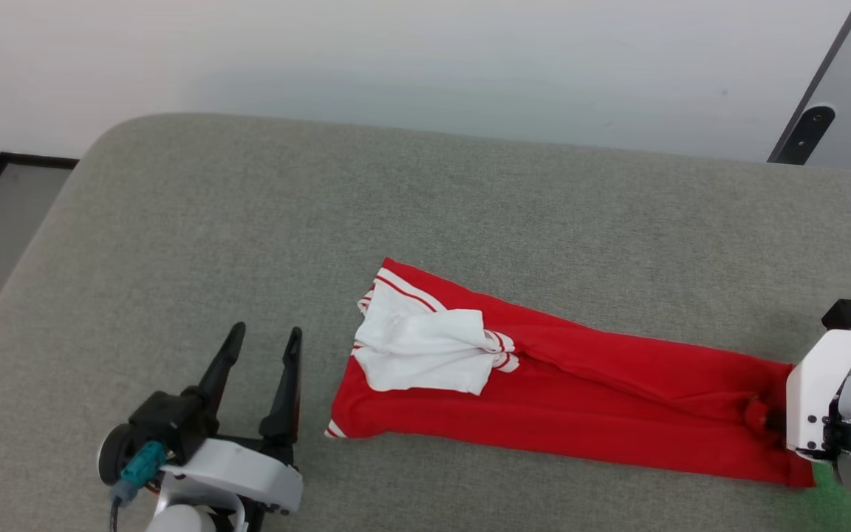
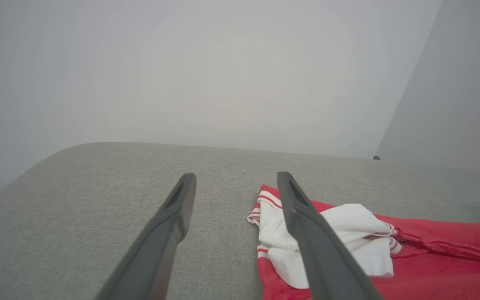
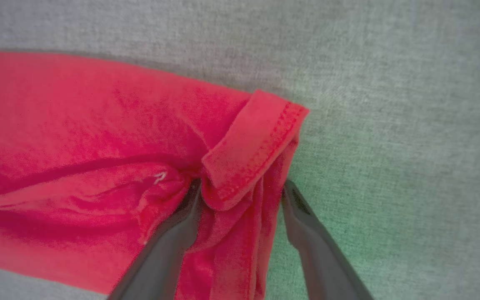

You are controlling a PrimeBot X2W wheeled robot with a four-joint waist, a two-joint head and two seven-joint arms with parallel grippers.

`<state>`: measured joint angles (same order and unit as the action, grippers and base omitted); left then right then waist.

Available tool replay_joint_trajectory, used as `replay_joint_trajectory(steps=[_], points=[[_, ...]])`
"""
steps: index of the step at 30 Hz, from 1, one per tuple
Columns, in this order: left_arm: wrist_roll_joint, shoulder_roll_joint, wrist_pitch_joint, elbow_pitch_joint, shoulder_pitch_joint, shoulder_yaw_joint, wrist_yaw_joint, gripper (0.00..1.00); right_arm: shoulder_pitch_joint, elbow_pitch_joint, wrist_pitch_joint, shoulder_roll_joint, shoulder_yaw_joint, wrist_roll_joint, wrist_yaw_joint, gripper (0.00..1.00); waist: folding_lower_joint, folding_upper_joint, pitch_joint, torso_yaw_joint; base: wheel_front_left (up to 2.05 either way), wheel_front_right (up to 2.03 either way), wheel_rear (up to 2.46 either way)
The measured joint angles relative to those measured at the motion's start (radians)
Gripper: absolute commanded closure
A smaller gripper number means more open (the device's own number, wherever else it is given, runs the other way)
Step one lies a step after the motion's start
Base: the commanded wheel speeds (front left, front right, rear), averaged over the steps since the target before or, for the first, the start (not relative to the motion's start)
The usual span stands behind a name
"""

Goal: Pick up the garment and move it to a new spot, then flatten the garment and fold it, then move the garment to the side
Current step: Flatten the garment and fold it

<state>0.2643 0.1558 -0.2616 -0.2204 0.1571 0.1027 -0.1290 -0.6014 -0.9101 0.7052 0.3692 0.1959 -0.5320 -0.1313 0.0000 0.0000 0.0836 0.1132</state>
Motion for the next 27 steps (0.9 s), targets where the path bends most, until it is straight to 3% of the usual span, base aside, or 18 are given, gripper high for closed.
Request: replay_joint_trajectory(steps=[13, 27], points=[[0.015, 0.008, 0.000, -0.016, 0.001, -0.003, 0.000, 0.00, -0.007, -0.021, -0.047, -0.002, -0.035, 0.003, -0.002, 1.00, 0.0000, 0.0000, -0.008, 0.004, 0.00, 0.00, 0.00], [0.017, 0.018, 0.000, -0.024, -0.007, -0.014, 0.000, 0.00, -0.005, -0.043, -0.061, 0.148, -0.093, 0.019, 0.000, 1.00, 0.0000, 0.0000, -0.034, -0.043, 0.00, 0.00, 0.00]])
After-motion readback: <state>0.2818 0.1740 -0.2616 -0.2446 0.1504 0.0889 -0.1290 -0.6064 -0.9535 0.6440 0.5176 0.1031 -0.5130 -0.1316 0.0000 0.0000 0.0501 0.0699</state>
